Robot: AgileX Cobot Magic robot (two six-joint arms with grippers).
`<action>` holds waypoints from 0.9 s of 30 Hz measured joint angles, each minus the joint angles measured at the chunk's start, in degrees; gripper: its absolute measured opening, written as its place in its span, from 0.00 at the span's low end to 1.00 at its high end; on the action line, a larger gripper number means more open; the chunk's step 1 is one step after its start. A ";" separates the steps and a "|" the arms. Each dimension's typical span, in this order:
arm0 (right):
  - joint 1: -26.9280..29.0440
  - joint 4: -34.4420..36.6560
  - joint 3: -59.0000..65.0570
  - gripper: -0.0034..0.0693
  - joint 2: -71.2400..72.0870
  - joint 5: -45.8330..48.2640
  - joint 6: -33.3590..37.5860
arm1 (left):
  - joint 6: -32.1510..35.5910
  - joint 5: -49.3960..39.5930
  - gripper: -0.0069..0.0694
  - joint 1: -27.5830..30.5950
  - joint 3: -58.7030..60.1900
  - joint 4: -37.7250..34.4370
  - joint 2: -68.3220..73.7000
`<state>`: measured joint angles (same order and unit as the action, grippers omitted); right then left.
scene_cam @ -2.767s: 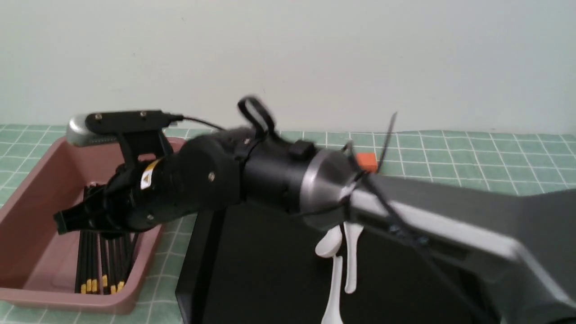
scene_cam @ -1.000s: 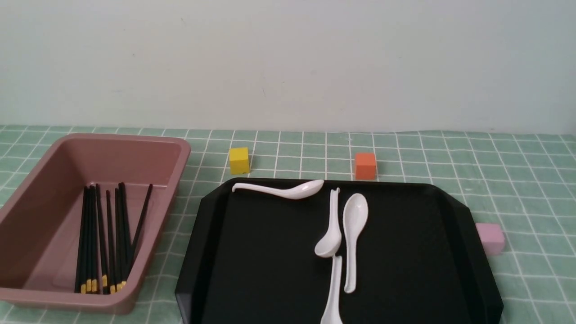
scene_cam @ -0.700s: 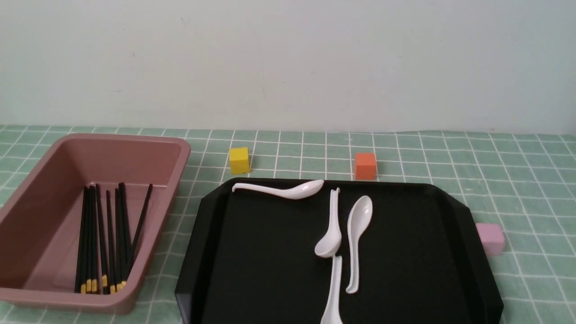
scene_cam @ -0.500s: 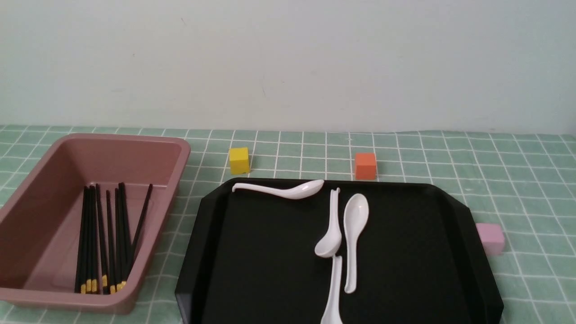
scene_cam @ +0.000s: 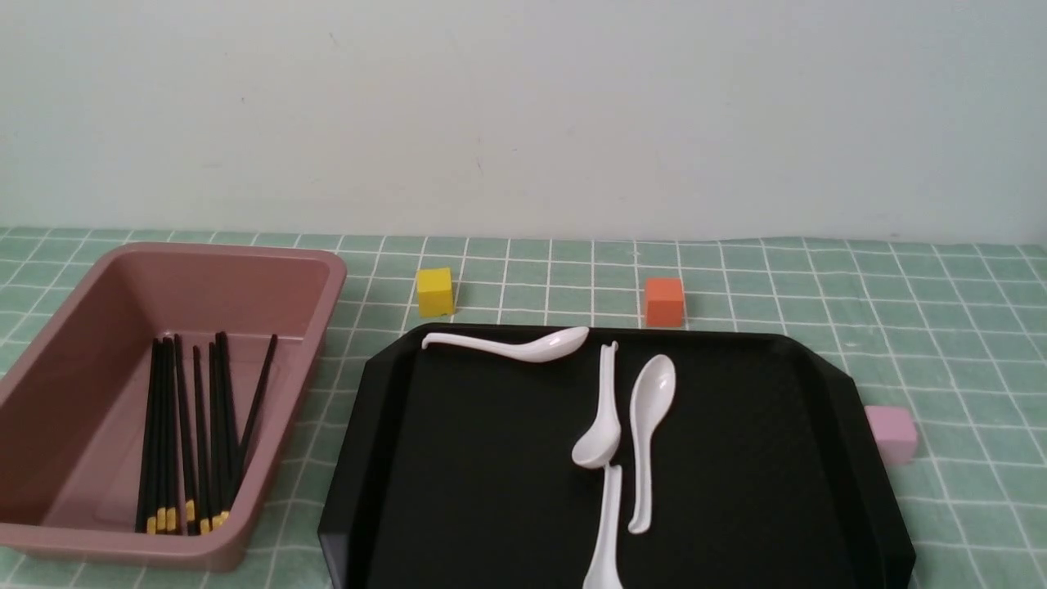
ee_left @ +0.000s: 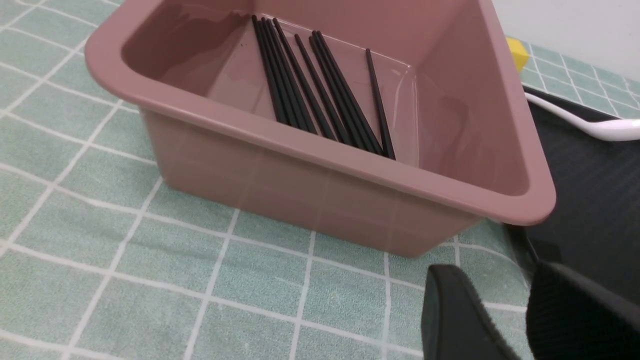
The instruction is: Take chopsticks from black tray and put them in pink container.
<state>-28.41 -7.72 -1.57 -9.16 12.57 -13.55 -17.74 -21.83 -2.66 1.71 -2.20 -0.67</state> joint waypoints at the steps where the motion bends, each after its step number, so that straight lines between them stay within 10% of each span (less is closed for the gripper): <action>1: 1.20 0.27 0.17 0.10 0.37 0.10 0.00 | 0.00 0.00 0.40 0.00 0.00 0.00 0.00; 9: 16.77 4.58 2.98 0.12 9.75 2.16 0.00 | 0.00 0.00 0.40 0.00 0.00 0.00 0.00; 27: 26.61 2.71 2.61 0.16 9.73 8.57 0.01 | 0.00 0.00 0.40 0.00 0.00 0.00 0.00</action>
<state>-1.80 -5.01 1.04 0.57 21.13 -13.54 -17.74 -21.83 -2.66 1.71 -2.20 -0.67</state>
